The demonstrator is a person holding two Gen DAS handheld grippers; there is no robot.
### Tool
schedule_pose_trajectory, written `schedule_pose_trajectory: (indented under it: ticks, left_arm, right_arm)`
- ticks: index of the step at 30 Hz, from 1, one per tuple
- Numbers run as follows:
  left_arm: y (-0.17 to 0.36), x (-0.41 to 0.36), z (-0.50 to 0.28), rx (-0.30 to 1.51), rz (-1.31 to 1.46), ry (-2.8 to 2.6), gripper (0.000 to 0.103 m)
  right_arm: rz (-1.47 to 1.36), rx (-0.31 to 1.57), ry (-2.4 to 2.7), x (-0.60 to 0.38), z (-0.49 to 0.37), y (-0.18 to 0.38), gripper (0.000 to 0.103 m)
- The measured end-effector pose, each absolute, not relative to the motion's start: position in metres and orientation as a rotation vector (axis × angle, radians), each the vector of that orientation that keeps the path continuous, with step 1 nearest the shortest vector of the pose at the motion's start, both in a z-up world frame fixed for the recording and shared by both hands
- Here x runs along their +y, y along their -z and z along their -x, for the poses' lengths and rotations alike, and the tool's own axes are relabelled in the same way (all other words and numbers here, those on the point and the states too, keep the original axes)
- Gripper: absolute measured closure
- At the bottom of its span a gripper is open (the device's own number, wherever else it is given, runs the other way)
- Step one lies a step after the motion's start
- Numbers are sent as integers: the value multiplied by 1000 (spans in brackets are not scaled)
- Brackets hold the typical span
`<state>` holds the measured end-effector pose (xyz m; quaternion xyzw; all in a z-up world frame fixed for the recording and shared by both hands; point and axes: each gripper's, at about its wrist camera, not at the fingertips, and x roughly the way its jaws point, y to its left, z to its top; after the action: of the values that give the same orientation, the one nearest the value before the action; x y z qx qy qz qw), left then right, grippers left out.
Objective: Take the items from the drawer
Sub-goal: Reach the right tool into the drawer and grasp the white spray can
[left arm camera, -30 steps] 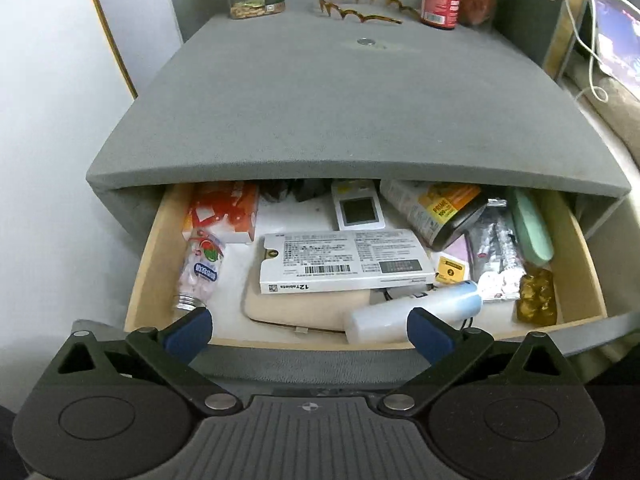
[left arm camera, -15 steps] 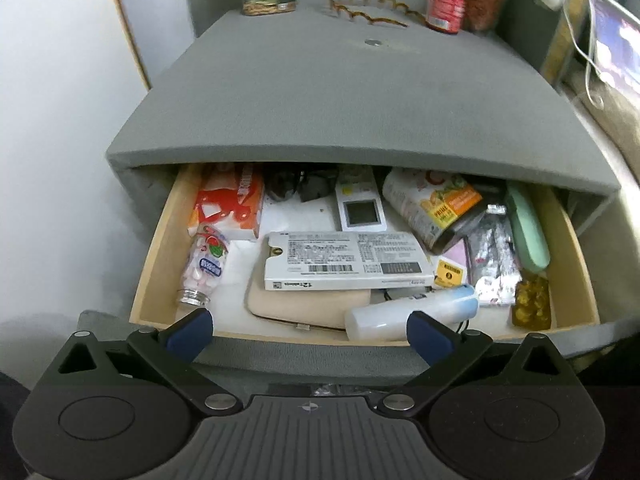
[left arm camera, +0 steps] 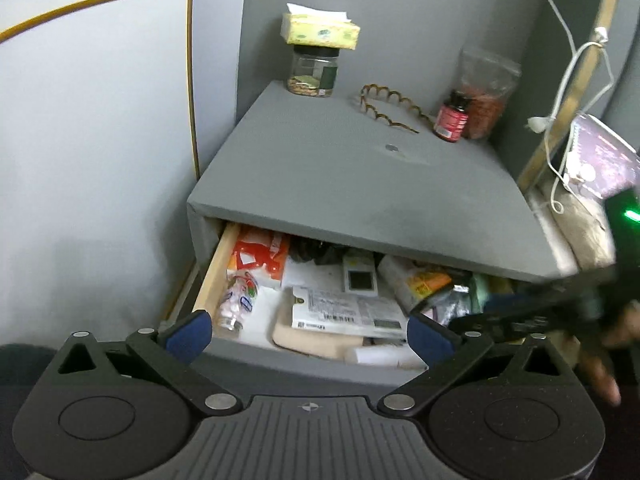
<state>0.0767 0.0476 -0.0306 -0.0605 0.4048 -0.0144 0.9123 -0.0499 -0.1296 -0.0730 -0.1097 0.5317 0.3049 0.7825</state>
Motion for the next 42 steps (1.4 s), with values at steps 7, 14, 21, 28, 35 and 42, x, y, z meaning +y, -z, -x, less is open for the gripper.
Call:
schedule_pose_trajectory:
  ticks: [7, 14, 21, 28, 35, 42]
  left_arm:
    - [36, 44, -68, 883, 52, 73, 0]
    - [30, 51, -70, 898, 104, 80, 0]
    - [26, 51, -71, 887, 96, 72, 0]
    - [25, 54, -74, 892, 97, 75, 0]
    - [26, 55, -76, 901, 94, 79, 0]
    - [28, 59, -78, 918, 126, 82, 0]
  right_arm:
    - [590, 1179, -910, -87, 49, 94, 58]
    - [949, 1176, -1152, -44, 48, 115, 58]
    - [1056, 1202, -1267, -30, 45, 129, 61]
    - [1198, 1250, -1335, -22, 46, 132, 64]
    - [1310, 1212, -1404, -19, 50, 134, 69]
    - [1430, 1196, -1415, -24, 59, 150, 72]
